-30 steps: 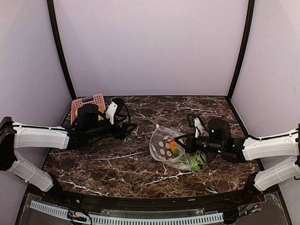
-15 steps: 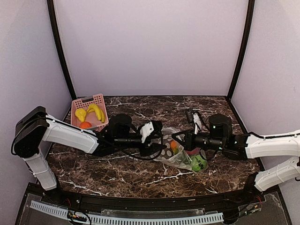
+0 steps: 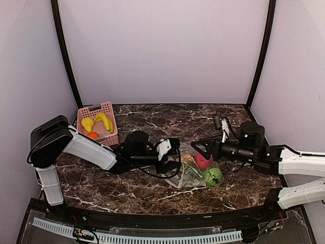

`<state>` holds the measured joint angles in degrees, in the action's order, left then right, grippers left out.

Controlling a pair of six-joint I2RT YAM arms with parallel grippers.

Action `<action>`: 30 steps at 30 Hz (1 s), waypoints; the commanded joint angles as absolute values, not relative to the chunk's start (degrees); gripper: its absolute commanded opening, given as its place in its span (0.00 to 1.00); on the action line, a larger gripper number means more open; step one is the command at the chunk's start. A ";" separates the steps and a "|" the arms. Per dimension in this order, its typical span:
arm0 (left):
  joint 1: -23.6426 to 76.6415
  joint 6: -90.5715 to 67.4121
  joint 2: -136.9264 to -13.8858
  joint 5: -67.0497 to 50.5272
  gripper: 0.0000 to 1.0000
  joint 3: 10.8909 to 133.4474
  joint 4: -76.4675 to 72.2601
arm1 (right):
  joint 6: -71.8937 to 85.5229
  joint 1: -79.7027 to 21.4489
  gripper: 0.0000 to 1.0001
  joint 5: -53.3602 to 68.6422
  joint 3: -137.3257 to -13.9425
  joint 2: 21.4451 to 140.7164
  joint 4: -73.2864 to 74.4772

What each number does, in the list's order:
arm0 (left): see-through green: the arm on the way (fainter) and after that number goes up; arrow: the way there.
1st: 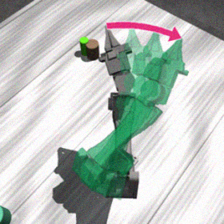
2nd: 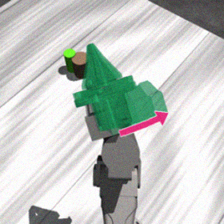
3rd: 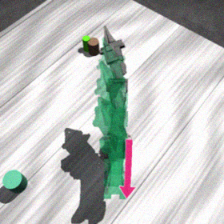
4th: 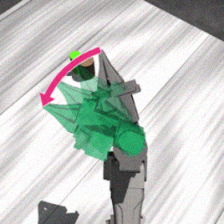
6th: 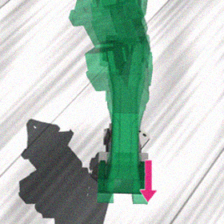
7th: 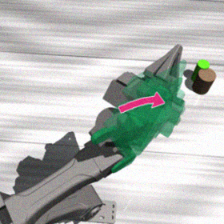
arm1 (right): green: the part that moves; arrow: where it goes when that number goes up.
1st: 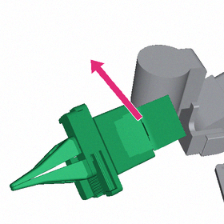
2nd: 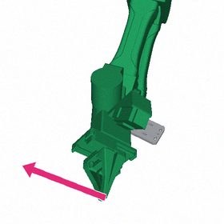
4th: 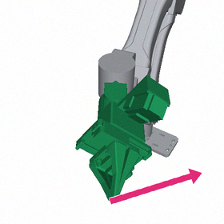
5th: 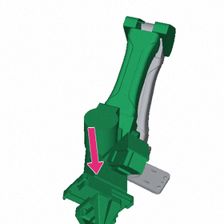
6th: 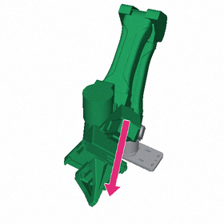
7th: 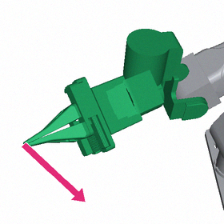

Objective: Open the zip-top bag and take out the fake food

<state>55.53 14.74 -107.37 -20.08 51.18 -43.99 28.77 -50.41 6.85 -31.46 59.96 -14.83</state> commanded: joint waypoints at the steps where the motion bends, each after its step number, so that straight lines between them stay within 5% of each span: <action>1: 55.74 13.88 -107.77 -19.85 0.55 50.81 -47.39 | 29.42 -45.59 0.64 4.39 -28.82 54.06 -8.17; 14: 56.07 13.36 -109.94 -19.91 0.77 51.90 -48.21 | 29.32 -32.59 0.57 12.65 -24.06 57.82 -3.83; 24: 56.32 13.69 -111.93 -19.36 0.81 52.45 -48.10 | 29.82 -31.86 0.49 21.39 -23.92 67.67 -12.00; 30: 56.32 13.86 -112.93 -19.51 0.84 53.02 -48.00 | 31.74 -31.86 0.36 26.27 -23.36 72.22 -17.46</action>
